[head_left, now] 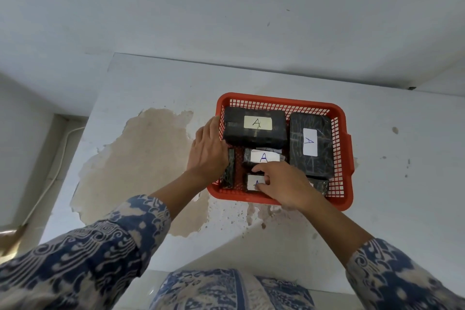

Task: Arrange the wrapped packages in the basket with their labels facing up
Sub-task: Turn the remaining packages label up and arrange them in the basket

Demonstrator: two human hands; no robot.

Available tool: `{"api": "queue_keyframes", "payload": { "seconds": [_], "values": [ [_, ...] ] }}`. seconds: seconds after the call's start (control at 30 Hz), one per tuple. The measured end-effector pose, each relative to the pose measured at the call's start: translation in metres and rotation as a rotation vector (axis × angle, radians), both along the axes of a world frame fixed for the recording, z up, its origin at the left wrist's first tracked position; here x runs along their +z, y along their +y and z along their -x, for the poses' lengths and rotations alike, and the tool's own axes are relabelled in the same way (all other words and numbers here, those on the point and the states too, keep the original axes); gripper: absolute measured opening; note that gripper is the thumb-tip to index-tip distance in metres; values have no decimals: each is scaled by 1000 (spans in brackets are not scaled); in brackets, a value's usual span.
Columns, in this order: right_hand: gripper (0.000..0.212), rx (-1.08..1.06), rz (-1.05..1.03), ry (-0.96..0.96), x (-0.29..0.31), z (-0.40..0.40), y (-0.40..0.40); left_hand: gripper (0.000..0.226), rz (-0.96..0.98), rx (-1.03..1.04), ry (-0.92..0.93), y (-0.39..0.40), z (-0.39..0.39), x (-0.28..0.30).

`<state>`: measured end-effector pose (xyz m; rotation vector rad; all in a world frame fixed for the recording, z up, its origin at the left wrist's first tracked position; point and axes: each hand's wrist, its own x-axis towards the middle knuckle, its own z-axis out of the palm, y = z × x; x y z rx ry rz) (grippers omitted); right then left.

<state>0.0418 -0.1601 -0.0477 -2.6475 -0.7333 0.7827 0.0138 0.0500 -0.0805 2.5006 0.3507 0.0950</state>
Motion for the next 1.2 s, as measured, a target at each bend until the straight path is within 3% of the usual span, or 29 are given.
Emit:
{"api": "queue_keyframes", "payload": {
  "seconds": [0.33, 0.53, 0.73, 0.9, 1.07, 1.2],
  "values": [
    [38, -7, 45, -66, -15, 2, 7, 59, 18, -19, 37, 17, -35, 6],
    [35, -89, -58, -143, -9, 16, 33, 59, 38, -55, -6, 14, -38, -1],
    [56, -143, 202, -128, -14, 28, 81, 58, 9, -26, 16, 13, -37, -1],
    [56, -211, 257, -87, -19, 27, 95, 60, 20, -27, 29, 14, -35, 1],
    [50, -333, 85, -14, -6, 31, 79, 62, 78, -39, 93, 13, -37, 6],
    [31, -459, -170, 221, 16, 32, 47, 61, 181, -2, 126, 20, -38, 22]
  ]
}}
